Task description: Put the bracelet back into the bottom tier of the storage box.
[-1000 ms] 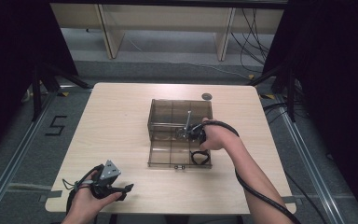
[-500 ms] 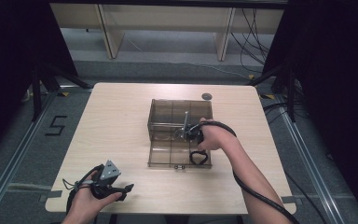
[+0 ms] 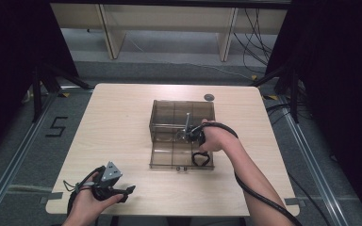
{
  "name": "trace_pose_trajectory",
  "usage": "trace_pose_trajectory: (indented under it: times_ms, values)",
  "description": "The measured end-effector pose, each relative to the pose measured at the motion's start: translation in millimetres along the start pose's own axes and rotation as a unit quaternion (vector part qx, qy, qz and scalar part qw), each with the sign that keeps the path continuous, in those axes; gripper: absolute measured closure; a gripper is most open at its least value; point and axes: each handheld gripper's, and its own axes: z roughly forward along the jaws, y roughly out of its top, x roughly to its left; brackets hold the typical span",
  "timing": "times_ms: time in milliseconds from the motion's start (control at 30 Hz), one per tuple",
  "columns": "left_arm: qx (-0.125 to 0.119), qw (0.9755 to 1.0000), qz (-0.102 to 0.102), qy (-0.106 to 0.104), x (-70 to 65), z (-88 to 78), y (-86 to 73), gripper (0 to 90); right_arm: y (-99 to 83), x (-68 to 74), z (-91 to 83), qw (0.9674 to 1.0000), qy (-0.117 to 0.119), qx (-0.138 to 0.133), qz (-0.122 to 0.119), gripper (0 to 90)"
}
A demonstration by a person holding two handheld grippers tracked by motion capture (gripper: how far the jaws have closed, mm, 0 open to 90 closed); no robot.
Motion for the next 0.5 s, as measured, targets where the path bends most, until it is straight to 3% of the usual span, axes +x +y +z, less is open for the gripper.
trace_pose_trajectory:
  times_ms: [167, 500]
  values:
    - [-0.001, 1.0000, -0.001, 0.001, 0.0, 0.3, -0.1, 29.9, -1.0, -0.8, 1.0, 0.9999, -0.008, 0.001, -0.006, 85.0]
    - [0.003, 1.0000, -0.002, 0.001, -0.3, 0.2, 0.0, 29.9, -4.0, -2.3, 10.5, 1.0000, 0.006, -0.001, 0.002, 84.7]
